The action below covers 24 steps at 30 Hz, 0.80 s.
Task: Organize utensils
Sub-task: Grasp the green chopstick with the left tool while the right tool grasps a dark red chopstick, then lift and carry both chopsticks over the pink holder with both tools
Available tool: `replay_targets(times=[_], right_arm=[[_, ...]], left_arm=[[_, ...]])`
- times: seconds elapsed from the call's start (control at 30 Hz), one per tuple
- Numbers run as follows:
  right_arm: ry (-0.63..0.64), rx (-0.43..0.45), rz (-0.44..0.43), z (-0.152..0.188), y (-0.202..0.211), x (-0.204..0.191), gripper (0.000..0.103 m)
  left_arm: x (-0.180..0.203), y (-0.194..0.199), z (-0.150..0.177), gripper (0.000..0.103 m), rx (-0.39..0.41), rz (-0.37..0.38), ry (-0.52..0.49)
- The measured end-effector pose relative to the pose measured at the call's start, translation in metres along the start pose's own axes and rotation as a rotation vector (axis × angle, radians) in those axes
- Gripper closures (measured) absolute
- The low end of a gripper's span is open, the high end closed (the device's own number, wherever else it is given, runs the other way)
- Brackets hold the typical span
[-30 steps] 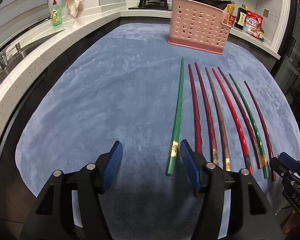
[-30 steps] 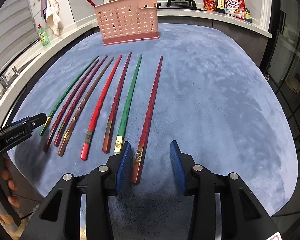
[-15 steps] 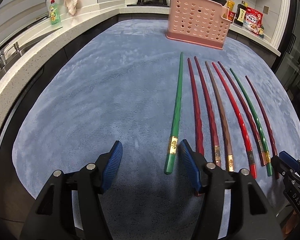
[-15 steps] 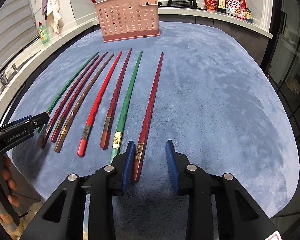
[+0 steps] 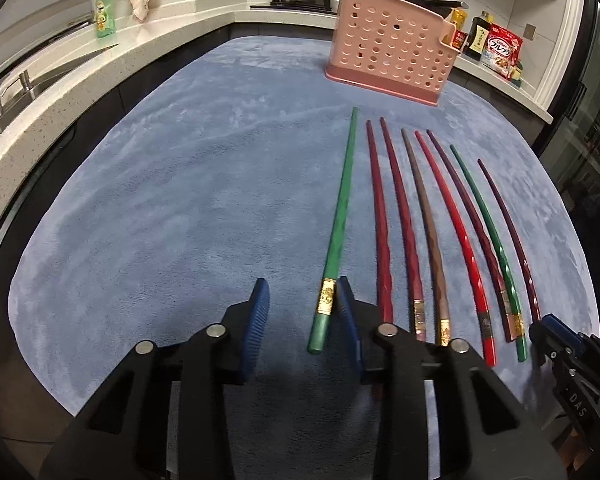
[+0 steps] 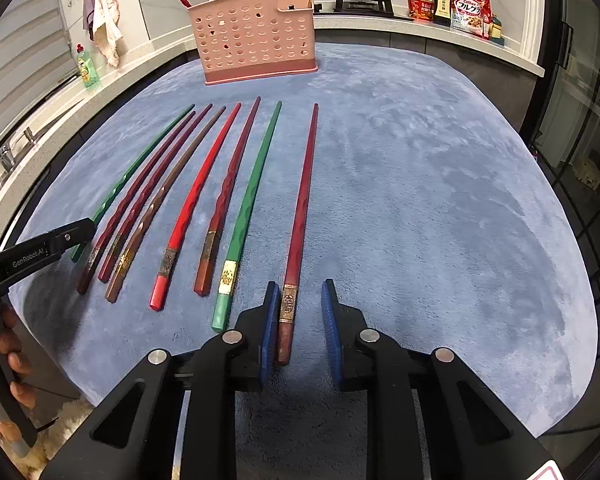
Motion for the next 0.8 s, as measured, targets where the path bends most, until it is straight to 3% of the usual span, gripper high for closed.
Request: replay_targets(times=[0.13,0.27,0.6,0.8], right_arm=[[0.0,0.001,-0.001,0.0,0.0,0.0,0.087],[0.001,-0.001,-0.006,0.001,0.001,0.0,0.093],[-0.001,-0.004,-0.011,0.001,0.004,0.003,0.096],[-0.015,0.02,-0.021,-0.007,0.019,0.009,0.096]], left_arm=[[0.003,-0.001,0.002,0.077,0.0,-0.002,-0.008],[0.008,0.0,0.003,0.089,-0.011,0.019,-0.016],[0.007,0.006,0.004,0.093,-0.025,0.038,-0.003],[0.011,0.028,-0.004,0.093,0.014,0.047,-0.011]])
Point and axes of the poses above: each gripper's, at about its wrist camera, not at the fingertips, and y roughly against the way its jaws point, x to its right, z to its underside, the point moved 9 cm from there along -y, roughly the way its jaws point, and after that the axes turned 5 degrees about -x, right-handed, at the moved point
